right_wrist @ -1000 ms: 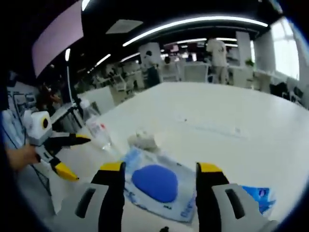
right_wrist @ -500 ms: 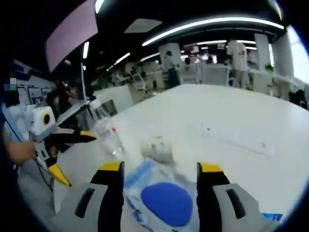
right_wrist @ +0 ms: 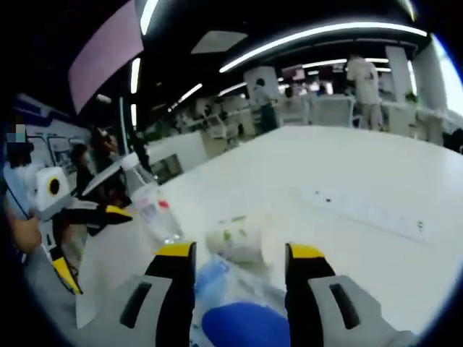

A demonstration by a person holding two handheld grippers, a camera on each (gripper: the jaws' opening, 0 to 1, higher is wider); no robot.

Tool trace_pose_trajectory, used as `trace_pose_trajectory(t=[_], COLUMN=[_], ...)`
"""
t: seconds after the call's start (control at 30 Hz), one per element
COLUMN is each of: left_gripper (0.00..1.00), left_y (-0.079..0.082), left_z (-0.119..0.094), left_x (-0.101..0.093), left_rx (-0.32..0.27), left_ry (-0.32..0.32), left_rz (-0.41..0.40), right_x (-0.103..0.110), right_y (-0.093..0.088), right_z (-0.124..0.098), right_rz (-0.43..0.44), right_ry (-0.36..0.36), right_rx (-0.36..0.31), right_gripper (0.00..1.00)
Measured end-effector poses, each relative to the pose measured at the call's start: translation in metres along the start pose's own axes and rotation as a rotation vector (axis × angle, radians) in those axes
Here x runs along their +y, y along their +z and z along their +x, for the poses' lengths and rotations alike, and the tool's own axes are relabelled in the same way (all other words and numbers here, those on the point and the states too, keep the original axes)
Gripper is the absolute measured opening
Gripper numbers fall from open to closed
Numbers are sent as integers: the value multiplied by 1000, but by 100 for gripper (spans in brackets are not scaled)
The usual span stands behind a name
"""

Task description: Arrange the tabletop items into an orderly group along one side of the table until the central work area is clear of visible clutter.

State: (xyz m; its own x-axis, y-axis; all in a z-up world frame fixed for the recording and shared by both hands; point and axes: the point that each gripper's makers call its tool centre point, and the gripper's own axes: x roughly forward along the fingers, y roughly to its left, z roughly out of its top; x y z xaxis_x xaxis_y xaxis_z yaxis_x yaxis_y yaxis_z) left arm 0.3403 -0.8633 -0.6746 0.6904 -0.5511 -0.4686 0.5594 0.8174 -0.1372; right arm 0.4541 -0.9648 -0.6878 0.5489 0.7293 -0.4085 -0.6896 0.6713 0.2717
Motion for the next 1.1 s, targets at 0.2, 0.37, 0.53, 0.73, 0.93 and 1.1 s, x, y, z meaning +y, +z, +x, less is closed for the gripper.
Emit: trace_pose_trajectory(t=[0.2, 0.37, 0.53, 0.73, 0.93, 1.1], left_gripper=[96, 96, 95, 95, 95, 95], left_y=[-1, 1, 1, 0, -2, -1], left_z=[-2, -4, -6, -11, -15, -19], left_x=[0, 0, -1, -2, -1, 2], left_rx=[1, -7, -13, -7, 1, 2], left_ry=[-9, -13, -19, -23, -23, -17], left_rz=[9, 18, 14, 22, 26, 26], right_x=[-2, -2, -4, -6, -5, -2], right_y=[-3, -2, 0, -1, -3, 0], right_z=[13, 20, 26, 30, 33, 33], right_rz=[-10, -11, 4, 18, 37, 46], right_ry=[14, 21, 30, 27, 35, 45], right_rx=[3, -3, -16, -15, -15, -28], right_gripper=[38, 33, 28, 24, 13, 6])
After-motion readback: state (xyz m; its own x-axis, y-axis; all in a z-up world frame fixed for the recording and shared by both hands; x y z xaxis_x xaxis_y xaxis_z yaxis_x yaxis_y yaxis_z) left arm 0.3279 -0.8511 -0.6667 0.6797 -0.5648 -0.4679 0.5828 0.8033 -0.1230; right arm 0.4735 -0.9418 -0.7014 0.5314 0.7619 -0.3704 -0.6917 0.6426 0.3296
